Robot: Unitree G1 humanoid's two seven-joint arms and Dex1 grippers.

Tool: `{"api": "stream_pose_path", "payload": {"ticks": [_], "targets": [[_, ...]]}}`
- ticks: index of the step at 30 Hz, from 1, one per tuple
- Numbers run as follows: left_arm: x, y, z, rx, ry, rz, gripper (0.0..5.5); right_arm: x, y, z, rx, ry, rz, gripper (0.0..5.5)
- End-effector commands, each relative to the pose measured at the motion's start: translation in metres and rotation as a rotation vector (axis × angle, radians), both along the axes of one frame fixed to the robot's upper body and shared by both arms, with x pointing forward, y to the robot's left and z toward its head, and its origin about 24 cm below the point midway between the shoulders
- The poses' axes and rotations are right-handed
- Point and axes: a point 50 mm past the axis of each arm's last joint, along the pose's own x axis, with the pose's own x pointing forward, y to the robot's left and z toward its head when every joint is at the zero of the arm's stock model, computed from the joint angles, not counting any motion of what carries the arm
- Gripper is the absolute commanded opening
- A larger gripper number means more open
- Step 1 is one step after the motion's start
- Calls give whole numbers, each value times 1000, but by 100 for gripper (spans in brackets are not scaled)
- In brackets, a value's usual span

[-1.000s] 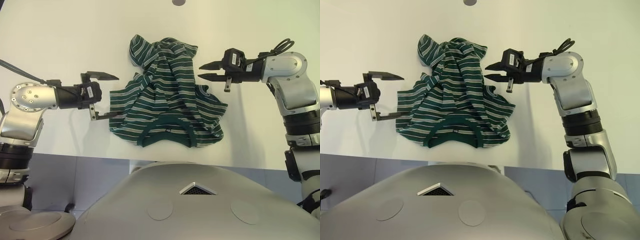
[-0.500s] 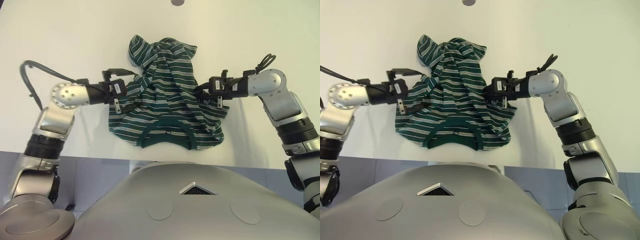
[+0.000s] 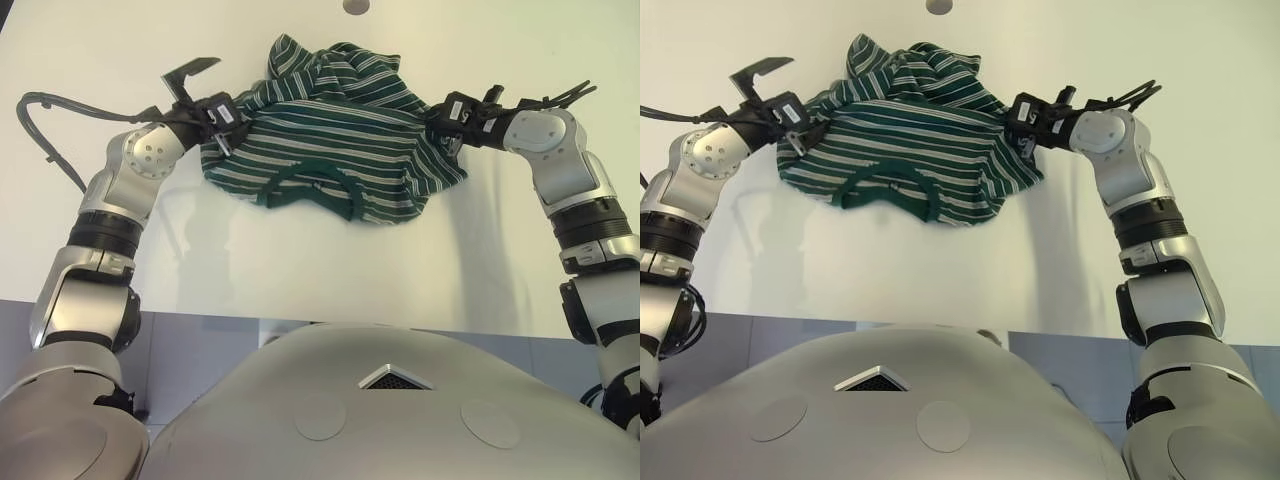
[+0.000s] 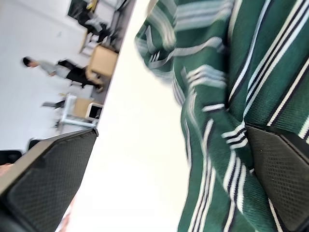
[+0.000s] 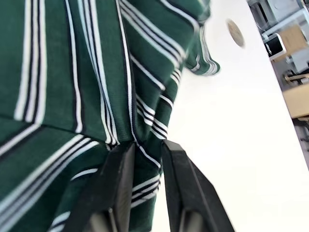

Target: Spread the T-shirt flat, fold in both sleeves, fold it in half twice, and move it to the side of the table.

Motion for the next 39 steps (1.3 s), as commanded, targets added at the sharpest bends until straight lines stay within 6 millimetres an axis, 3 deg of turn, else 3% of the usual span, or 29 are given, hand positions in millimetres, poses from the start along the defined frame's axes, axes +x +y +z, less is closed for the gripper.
{"api": "stream_pose_path", "payload": {"ticks": [1,5,9,11,13,16,19,23,26,29,35,39], "targets": [[-9,6,-15,-83,97,60,538,17,-6,10,26,-102,-110,100],[-17,-10,-1,-318,177,-41,538,30,-9,25,72,-213,-171,100],[-7,-8,67,-785,6,-42,540,37,-10,53,268,-297,-218,121],[-9,-1,81,-844,-20,-41,540,33,-11,62,356,-287,-206,158],[-26,-2,90,-872,63,-163,540,22,-6,68,446,-230,-130,192],[-79,-20,92,-775,376,-446,540,-9,15,75,566,-57,90,247],[-116,-33,96,-567,529,-621,540,-58,38,81,616,170,363,247],[-126,-28,85,-353,567,-630,540,-98,52,72,564,338,514,247],[-124,-18,66,-195,582,-573,540,-120,57,59,500,420,569,247],[-125,-14,55,-106,574,-546,540,-127,54,48,424,445,574,247],[-115,-11,45,-36,515,-509,540,-115,22,34,244,437,502,247],[-108,-12,40,-16,470,-490,540,-109,17,25,183,411,488,247]]}}
